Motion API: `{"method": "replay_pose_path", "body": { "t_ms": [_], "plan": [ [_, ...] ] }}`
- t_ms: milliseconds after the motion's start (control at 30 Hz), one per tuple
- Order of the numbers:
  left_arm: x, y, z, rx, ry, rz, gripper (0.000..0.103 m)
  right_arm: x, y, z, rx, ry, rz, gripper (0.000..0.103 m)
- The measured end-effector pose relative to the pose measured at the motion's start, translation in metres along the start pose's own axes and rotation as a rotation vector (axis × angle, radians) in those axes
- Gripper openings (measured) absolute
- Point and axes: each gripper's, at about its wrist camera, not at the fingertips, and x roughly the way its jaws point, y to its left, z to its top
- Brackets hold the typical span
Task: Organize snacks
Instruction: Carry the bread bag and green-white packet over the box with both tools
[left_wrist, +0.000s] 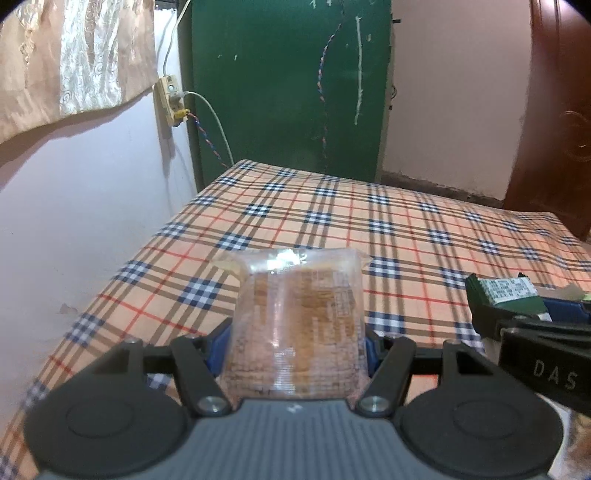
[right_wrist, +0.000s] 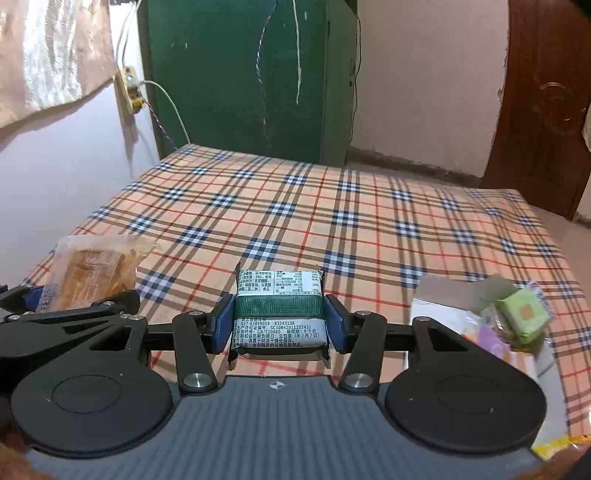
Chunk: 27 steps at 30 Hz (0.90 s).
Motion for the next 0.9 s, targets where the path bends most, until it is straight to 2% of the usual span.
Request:
{"method": "replay_pose_path", "body": {
  "t_ms": [433,900],
  "plan": [
    [-0.06,-0.027,-0.014,0.02,-0.029,-0.054,0.065,-0.089,-0.028,-0.022,0.014,-0.068,-0.035,0.062],
    [-0.107,-0.067,-0.034,0.072,-0.048,-0.14,0.065,-0.165,-0.069,-0.065,0.049,-0.099,-0.103,0.062]
  ]
}}
